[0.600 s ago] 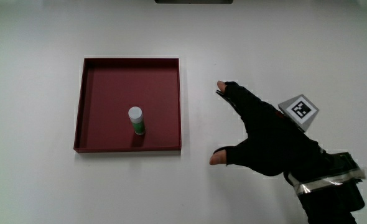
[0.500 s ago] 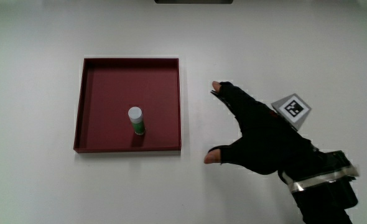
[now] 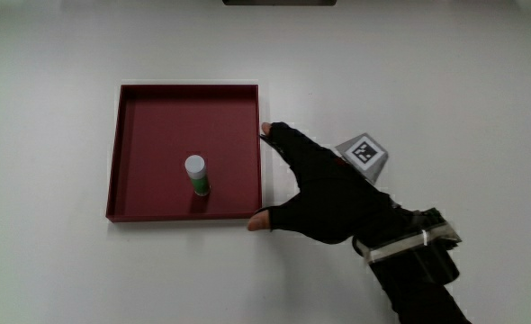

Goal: Pick glue stick

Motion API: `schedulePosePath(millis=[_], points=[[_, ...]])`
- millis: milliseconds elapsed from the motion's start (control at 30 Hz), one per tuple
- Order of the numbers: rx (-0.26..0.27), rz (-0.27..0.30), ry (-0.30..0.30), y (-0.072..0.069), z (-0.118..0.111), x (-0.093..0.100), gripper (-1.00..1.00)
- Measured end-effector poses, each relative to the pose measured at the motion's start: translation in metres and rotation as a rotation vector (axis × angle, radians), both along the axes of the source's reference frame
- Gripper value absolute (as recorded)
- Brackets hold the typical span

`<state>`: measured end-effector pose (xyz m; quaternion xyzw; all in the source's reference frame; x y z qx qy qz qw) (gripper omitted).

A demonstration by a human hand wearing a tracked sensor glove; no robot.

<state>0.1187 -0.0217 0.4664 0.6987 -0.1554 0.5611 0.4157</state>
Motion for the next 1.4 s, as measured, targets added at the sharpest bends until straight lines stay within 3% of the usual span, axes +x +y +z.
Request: schedulePosePath(millis=[33,133,167,300,367,633,1167,1400], points=[[-0.004,-0.004,0.024,0.000,0.003,-0.004,0.00],[0.032,-0.012,-0.015,-0.001,0.017,-0.014,0.00],[0.029,-0.008,-0.003,-0.001,0.019,-0.017,0.00],[-0.055,-0.001,-0.028,0.000,0.025,-0.034,0.00],[-0.023,-0.012,-0.037,-0.001,0.036,-0.041,0.00],[-0.026,-0.010,-0.033,0.000,0.057,-0.062,0.00],[-0.052,0.052,-0.061,0.002,0.082,-0.085,0.00],[-0.058,0.088,-0.072,0.006,0.087,-0.086,0.22]])
